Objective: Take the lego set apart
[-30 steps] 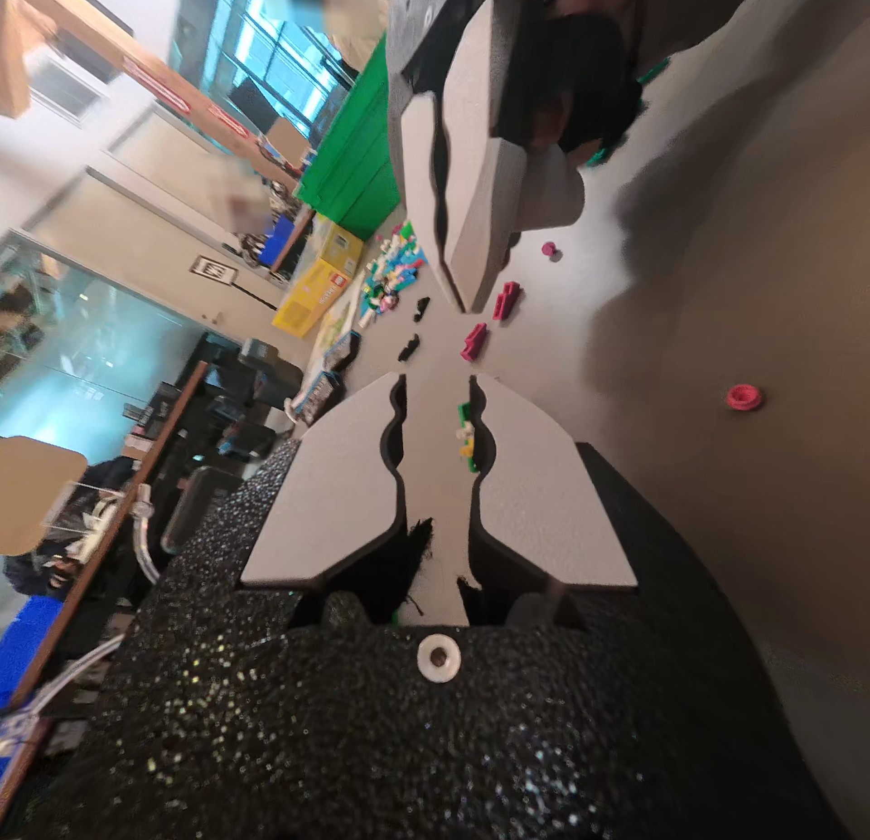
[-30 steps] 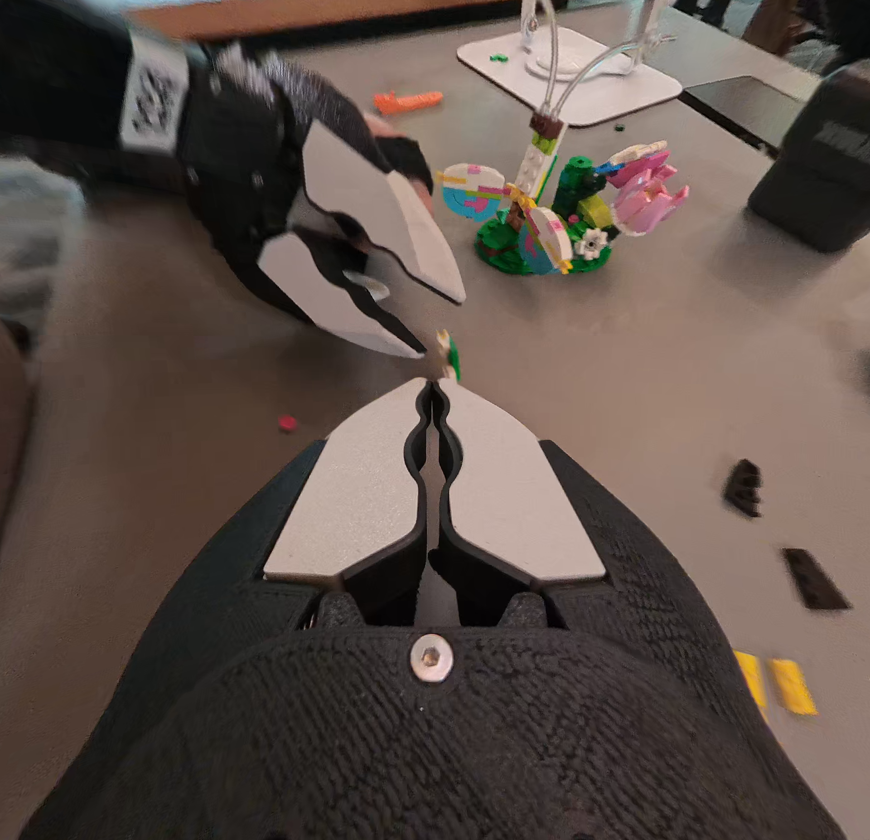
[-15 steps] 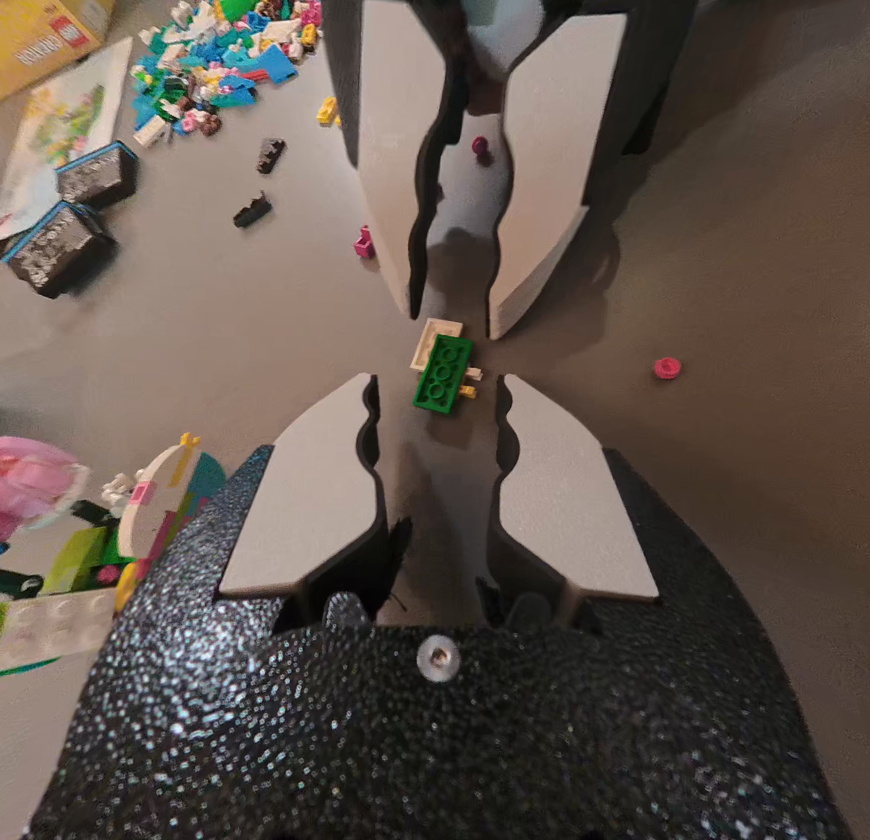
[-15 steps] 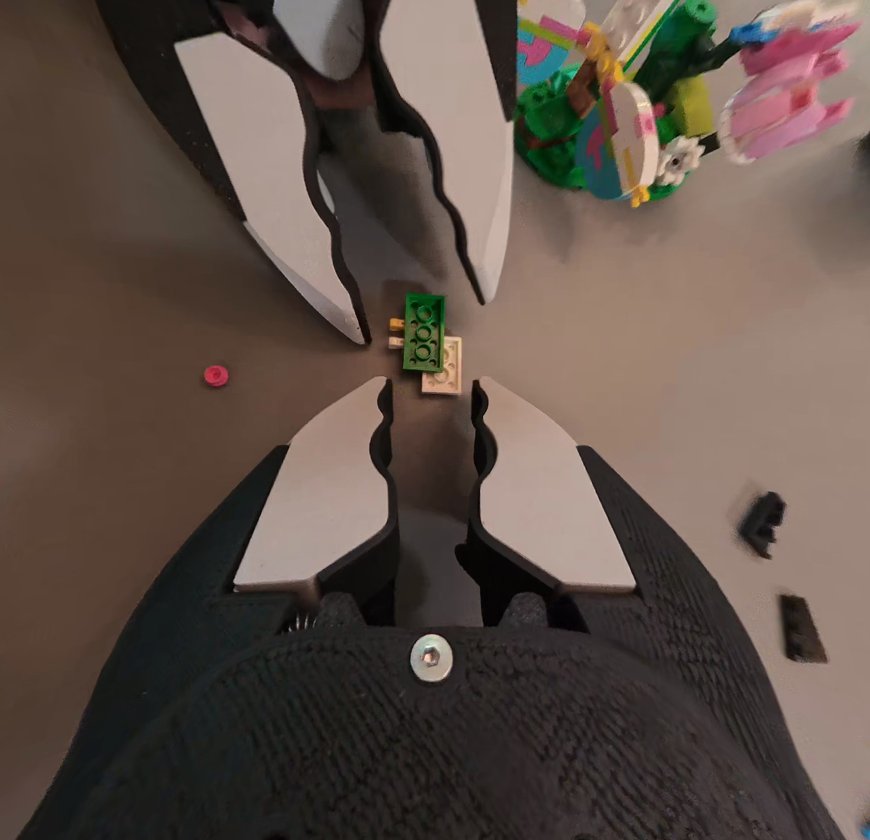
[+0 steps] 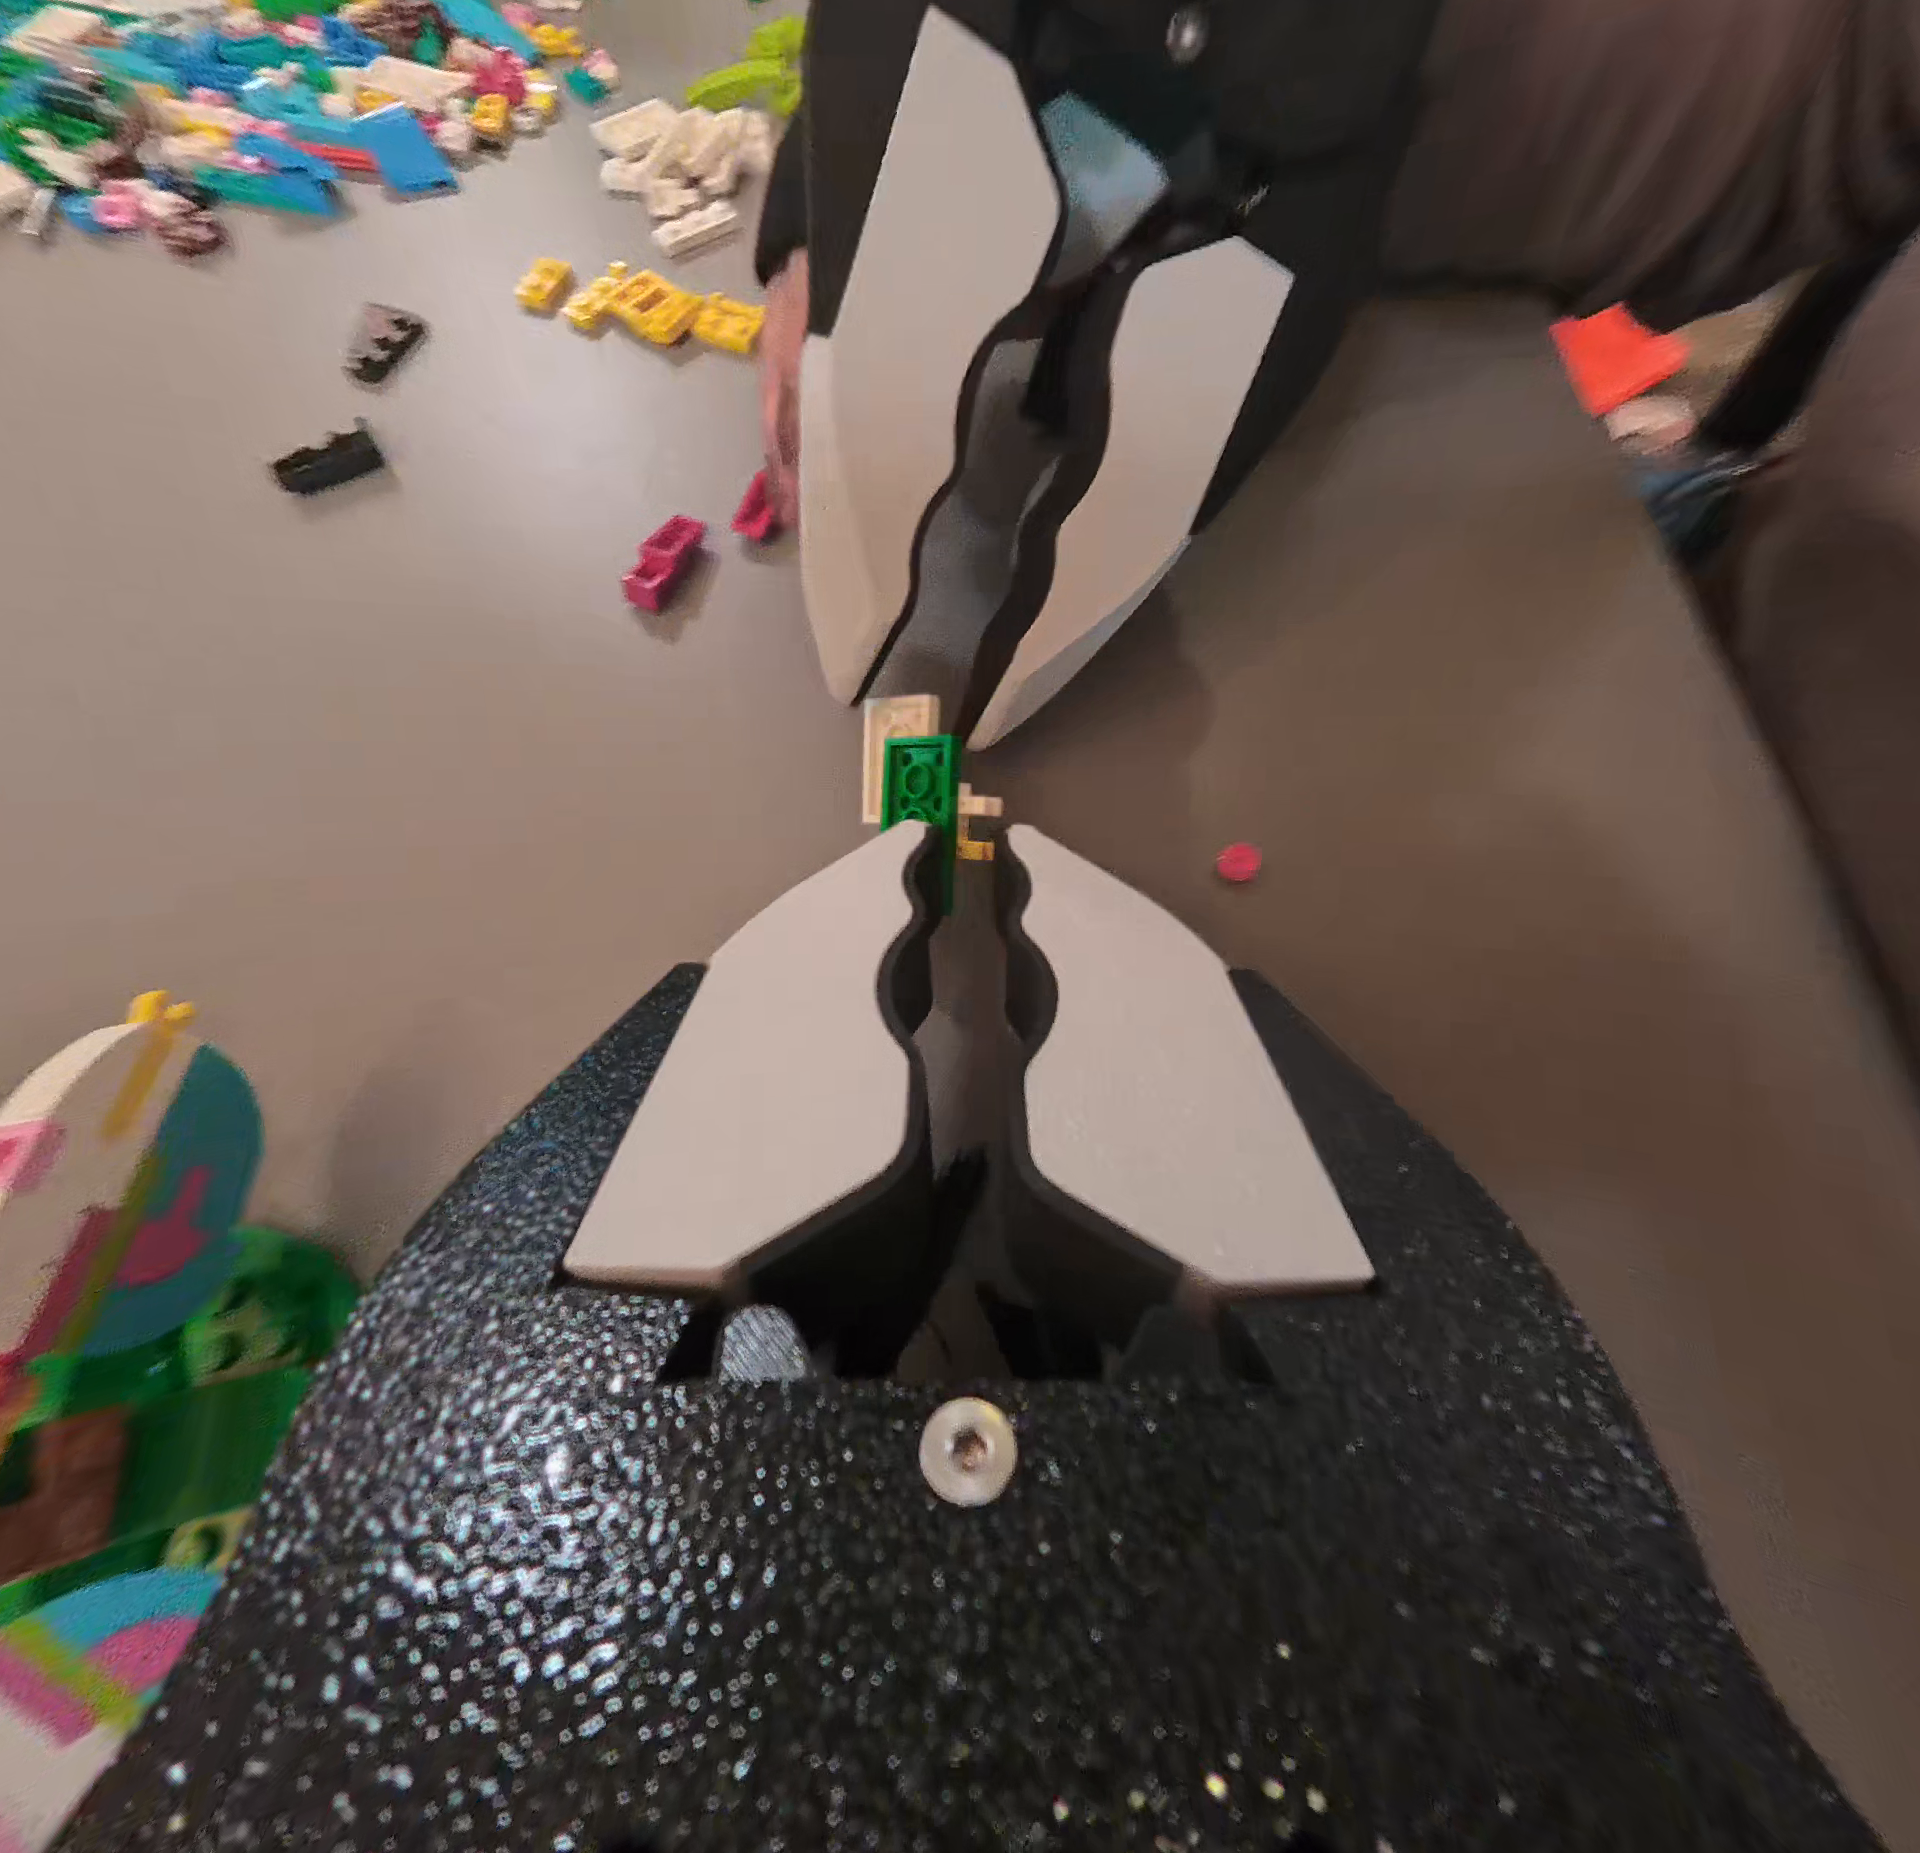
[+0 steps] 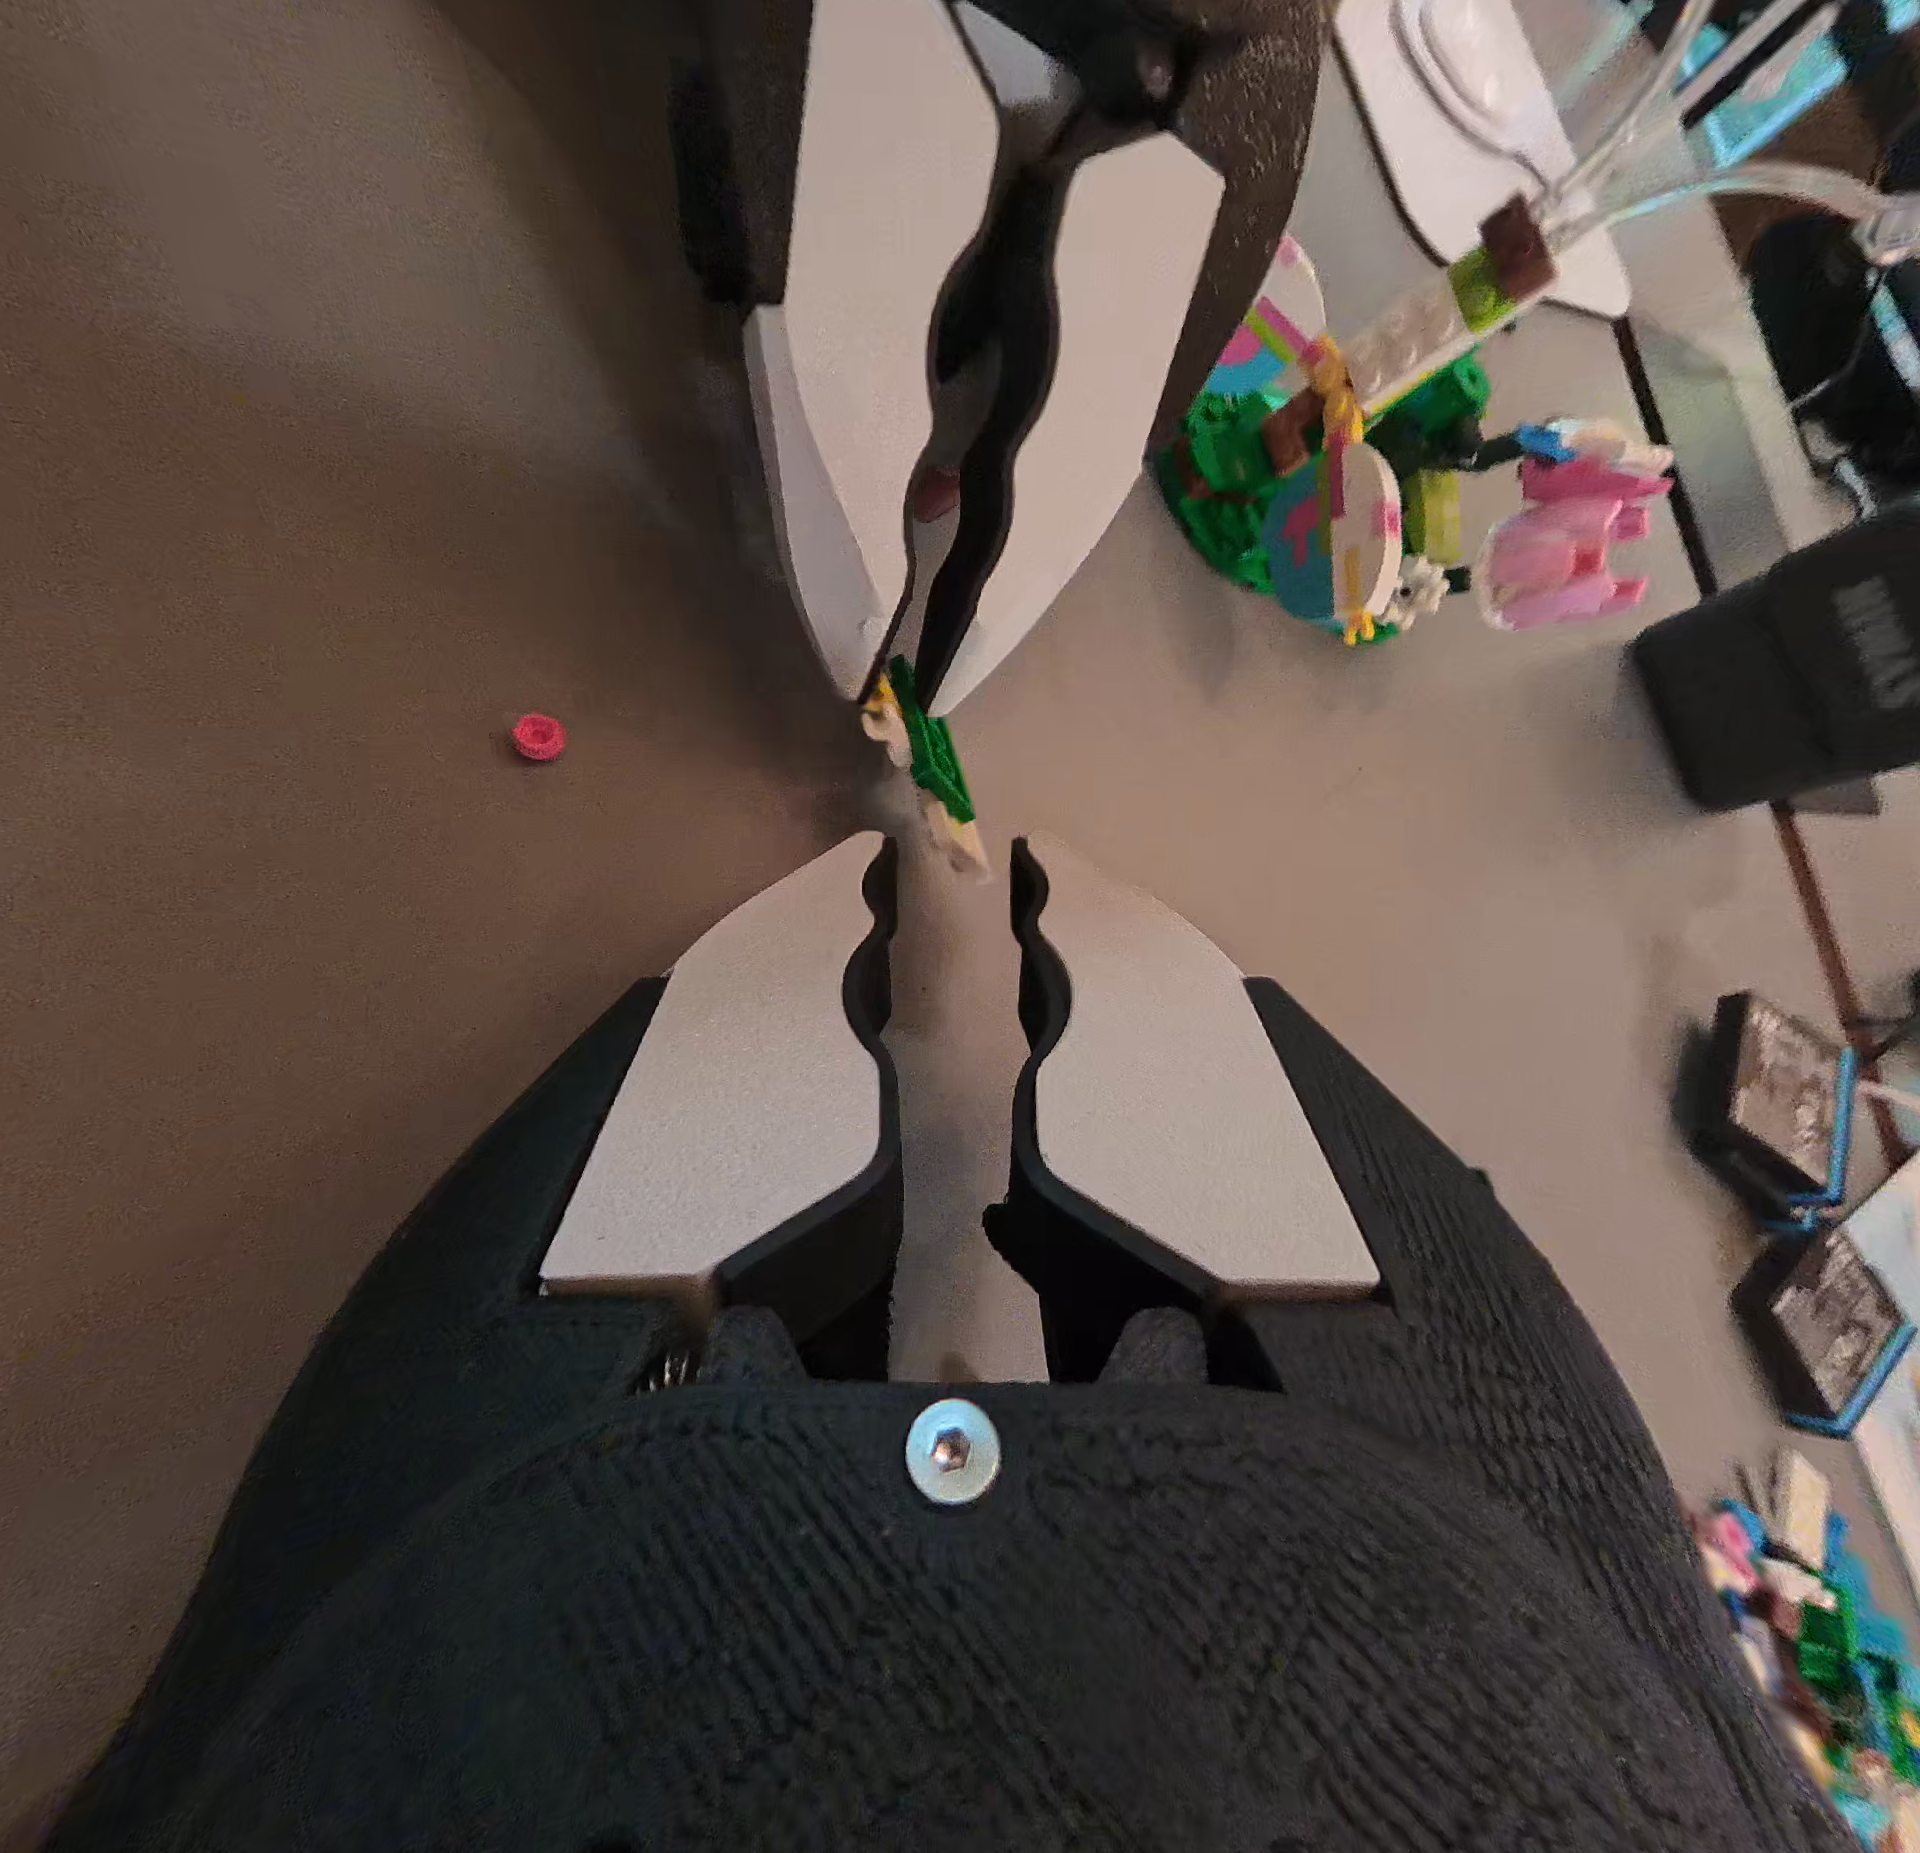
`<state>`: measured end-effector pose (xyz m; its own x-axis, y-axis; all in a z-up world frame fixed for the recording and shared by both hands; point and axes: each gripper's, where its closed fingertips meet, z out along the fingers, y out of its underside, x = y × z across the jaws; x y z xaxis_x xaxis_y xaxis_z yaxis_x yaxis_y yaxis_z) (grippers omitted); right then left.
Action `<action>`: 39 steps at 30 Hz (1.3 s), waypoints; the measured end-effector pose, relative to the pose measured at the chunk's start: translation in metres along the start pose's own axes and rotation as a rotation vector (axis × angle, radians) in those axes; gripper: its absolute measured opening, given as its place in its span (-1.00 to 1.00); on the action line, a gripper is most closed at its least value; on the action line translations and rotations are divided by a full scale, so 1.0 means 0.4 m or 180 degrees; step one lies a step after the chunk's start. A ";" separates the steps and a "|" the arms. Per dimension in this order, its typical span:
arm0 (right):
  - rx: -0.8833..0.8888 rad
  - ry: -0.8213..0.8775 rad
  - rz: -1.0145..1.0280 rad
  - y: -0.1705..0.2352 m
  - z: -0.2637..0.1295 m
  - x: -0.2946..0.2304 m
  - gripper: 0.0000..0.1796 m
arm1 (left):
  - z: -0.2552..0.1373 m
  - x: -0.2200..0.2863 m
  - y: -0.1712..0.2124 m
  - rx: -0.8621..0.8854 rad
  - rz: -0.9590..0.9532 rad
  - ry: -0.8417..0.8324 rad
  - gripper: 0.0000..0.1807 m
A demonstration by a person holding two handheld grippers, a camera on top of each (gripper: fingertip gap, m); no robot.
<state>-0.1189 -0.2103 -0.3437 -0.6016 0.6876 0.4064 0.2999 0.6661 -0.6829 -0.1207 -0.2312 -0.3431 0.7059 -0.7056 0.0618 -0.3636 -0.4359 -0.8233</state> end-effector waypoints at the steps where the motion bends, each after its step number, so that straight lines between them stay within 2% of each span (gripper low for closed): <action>1: -0.0002 0.0006 -0.0082 -0.001 0.000 -0.003 -0.78 | 0.001 0.009 -0.004 0.0046 -0.0041 0.0086 -0.91; 3: -0.0062 0.0037 -0.0235 0.001 0.002 -0.005 -0.80 | 0.004 0.023 -0.003 0.0041 -0.0032 0.0197 -0.91; 4: -0.0056 0.0007 -0.0293 -0.001 0.001 -0.012 -0.91 | 0.004 0.022 -0.005 0.0060 -0.0029 0.0178 -0.90; 6: -0.0048 -0.0003 -0.0335 -0.003 -0.004 -0.015 -0.94 | 0.000 0.021 -0.013 0.0132 -0.0092 0.0184 -0.91; 8: -0.0008 0.0041 -0.0194 -0.002 -0.013 -0.002 -0.96 | -0.012 -0.008 -0.042 0.0373 -0.0120 -0.0113 -0.88; 10: 0.0185 -0.0019 0.0110 -0.014 -0.026 0.009 -0.96 | -0.029 -0.038 -0.062 0.0446 0.0178 -0.0542 -0.58; 12: 0.0386 -0.0153 0.0365 -0.030 -0.040 0.010 -0.96 | -0.033 -0.031 -0.077 0.0493 0.0456 -0.0702 -0.50; 15: 0.0609 -0.0405 0.0602 -0.050 -0.054 -0.005 -0.97 | -0.030 -0.010 -0.089 0.0590 0.0740 -0.0751 -0.71; 18: 0.0765 -0.0503 0.0706 -0.074 -0.061 -0.015 -0.97 | -0.027 0.020 -0.097 0.0680 0.0722 -0.0523 -0.89; 20: 0.0857 -0.0368 0.0681 -0.085 -0.066 -0.004 -0.97 | -0.036 0.018 -0.106 0.0789 0.0526 -0.0475 -0.91; 23: 0.1053 0.0109 0.0496 -0.114 -0.081 0.033 -0.96 | -0.066 0.000 -0.137 0.1121 0.0048 -0.0389 -0.90; 29: 0.0636 0.1211 -0.0699 -0.118 -0.079 0.064 -0.96 | -0.078 -0.031 -0.138 0.1332 -0.0593 -0.0289 -0.89; 33: 0.0362 0.1476 -0.1147 -0.101 -0.097 0.074 -0.97 | -0.083 -0.042 -0.140 0.1494 -0.0743 -0.0247 -0.91; 36: -0.0090 0.1637 -0.0842 -0.016 -0.168 0.136 -0.97 | -0.098 -0.046 -0.150 0.1603 -0.0600 -0.0320 -0.91; 39: -0.0814 0.1774 0.0073 0.173 -0.258 0.220 -0.96 | -0.083 -0.045 -0.146 0.1549 -0.0478 -0.0425 -0.91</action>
<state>-0.0745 -0.0740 -0.2925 -0.1360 0.7043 0.6968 0.5179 0.6501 -0.5560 -0.1323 -0.2116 -0.2775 0.8113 -0.5642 0.1530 0.0495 -0.1946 -0.9796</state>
